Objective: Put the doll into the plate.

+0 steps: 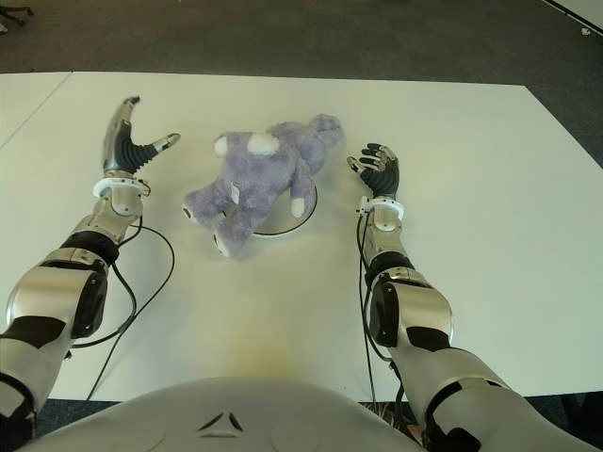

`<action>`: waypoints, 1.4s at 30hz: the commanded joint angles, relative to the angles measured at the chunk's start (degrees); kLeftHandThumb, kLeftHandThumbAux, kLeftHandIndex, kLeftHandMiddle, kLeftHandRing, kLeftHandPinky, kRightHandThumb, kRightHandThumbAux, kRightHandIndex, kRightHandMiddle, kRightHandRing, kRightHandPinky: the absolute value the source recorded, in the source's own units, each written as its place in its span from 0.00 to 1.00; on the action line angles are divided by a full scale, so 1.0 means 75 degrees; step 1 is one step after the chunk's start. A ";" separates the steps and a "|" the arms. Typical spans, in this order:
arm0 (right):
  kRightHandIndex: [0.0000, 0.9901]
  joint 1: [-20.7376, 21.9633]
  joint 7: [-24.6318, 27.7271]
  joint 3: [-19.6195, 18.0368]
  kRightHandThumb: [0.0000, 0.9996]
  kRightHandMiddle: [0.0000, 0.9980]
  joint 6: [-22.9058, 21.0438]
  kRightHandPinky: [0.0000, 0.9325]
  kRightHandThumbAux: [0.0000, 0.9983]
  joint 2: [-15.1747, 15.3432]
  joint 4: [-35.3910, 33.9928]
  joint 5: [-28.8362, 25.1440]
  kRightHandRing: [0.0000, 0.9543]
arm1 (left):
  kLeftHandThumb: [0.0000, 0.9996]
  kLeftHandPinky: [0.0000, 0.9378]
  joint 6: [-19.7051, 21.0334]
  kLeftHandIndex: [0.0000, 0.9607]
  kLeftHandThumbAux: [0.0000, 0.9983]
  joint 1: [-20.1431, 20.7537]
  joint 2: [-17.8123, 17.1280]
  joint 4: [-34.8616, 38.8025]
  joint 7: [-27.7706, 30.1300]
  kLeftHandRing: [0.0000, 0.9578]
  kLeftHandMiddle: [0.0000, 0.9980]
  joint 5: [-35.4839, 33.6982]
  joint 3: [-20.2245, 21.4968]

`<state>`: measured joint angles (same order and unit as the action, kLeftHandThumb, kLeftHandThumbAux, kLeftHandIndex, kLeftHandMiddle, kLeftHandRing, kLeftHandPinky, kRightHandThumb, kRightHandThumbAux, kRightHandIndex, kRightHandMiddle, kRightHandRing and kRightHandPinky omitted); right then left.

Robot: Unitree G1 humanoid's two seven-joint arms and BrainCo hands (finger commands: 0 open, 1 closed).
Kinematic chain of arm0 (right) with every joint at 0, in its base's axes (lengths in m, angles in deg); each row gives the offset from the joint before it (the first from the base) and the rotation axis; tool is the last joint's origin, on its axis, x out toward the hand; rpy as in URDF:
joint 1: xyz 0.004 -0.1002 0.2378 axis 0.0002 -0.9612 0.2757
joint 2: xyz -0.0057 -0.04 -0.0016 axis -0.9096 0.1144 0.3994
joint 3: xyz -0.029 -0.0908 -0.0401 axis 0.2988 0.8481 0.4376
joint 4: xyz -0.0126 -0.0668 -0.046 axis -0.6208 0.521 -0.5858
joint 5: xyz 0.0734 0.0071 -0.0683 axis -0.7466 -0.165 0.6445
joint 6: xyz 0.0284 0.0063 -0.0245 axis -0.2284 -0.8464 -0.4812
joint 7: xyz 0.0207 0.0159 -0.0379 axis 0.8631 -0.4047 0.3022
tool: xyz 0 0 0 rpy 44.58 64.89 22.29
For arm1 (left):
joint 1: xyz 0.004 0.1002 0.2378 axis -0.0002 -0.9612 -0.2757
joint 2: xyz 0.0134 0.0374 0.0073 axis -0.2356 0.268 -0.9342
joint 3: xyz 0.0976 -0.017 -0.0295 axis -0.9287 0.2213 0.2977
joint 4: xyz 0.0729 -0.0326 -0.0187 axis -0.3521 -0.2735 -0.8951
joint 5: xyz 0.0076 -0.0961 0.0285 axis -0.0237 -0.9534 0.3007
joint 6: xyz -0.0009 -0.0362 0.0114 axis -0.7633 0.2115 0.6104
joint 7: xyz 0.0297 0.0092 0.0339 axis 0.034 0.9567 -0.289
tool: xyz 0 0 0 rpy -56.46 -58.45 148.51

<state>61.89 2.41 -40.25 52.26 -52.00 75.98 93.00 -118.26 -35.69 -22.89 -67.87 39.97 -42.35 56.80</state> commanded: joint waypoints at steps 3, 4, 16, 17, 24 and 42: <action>0.28 -0.1366 0.0024 -0.0036 0.23 0.34 -0.0798 0.35 0.89 -0.0490 0.0882 -0.0074 0.36 | 0.00 0.00 0.0858 0.00 0.49 0.0310 0.0537 -0.0459 0.1636 0.02 0.03 -0.0792 0.0246; 0.28 -0.1367 0.0015 -0.0030 0.23 0.34 -0.0800 0.35 0.89 -0.0489 0.0882 -0.0068 0.36 | 0.00 0.00 0.0902 0.00 0.50 0.0294 0.0572 -0.0466 0.1731 0.02 0.03 -0.0845 0.0252; 0.27 -0.1382 -0.0041 0.0031 0.23 0.33 -0.0813 0.36 0.89 -0.0469 0.0877 -0.0033 0.36 | 0.00 0.01 0.1461 0.01 0.48 -0.0007 0.0932 -0.0604 0.2733 0.01 0.02 -0.1131 0.0238; 0.27 -0.1384 -0.0040 0.0033 0.23 0.33 -0.0810 0.36 0.89 -0.0468 0.0876 -0.0033 0.36 | 0.00 0.01 0.1470 0.01 0.48 -0.0021 0.0932 -0.0606 0.2755 0.01 0.02 -0.1127 0.0232; 0.28 -0.1394 -0.0055 0.0044 0.22 0.33 -0.0743 0.36 0.91 -0.0464 0.0873 -0.0030 0.36 | 0.00 0.01 0.1524 0.02 0.41 -0.0448 0.0955 -0.0651 0.3091 0.01 0.02 -0.1671 0.0742; 0.29 -0.1443 0.0110 -0.0120 0.25 0.34 -0.0668 0.36 0.91 -0.0405 0.0859 -0.0176 0.36 | 0.00 0.13 0.0238 0.09 0.51 -0.2235 0.2462 -0.0604 0.2121 0.12 0.11 -0.3077 0.2069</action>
<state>61.42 2.85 -40.37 52.26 -51.94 76.00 92.79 -119.39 -41.41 -11.07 -67.31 57.22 -63.97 71.17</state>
